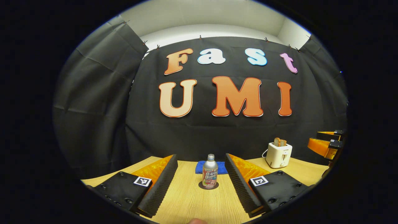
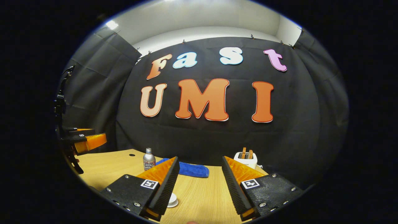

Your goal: Open the teacup lid with one hand, grasp the water bottle and pour water into the teacup with the other hand; after pouring, place the water bottle on the coaster and then close the teacup lid.

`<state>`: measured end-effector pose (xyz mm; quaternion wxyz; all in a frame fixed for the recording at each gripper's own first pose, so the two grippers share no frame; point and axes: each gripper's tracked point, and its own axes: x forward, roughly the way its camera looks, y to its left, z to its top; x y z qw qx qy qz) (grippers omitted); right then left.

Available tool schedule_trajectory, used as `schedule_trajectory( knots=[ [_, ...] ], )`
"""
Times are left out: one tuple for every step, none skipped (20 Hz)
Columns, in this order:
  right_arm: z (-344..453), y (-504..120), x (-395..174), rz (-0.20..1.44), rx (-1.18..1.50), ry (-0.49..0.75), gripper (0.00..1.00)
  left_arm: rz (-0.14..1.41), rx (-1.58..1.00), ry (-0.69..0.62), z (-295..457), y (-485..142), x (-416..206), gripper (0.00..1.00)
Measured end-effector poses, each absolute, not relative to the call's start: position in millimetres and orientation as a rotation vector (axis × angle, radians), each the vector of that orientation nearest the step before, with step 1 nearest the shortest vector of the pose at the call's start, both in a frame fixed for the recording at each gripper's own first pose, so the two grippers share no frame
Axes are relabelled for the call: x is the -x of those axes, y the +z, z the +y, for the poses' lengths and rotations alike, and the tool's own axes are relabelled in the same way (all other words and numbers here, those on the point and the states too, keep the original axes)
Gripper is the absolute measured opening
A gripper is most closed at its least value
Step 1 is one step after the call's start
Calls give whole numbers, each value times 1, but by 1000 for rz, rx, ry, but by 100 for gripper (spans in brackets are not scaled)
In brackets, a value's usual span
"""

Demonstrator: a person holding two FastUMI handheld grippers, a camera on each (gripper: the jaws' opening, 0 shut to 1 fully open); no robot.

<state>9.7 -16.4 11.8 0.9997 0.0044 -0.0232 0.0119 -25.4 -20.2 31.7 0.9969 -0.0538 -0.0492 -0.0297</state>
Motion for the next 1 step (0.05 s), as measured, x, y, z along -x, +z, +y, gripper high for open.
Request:
schedule_trajectory(
  knots=[
    [-18, 12, -9, -43, -10, 25, 82, -97, 110, -54, -19, 32, 27, 99]
  ],
)
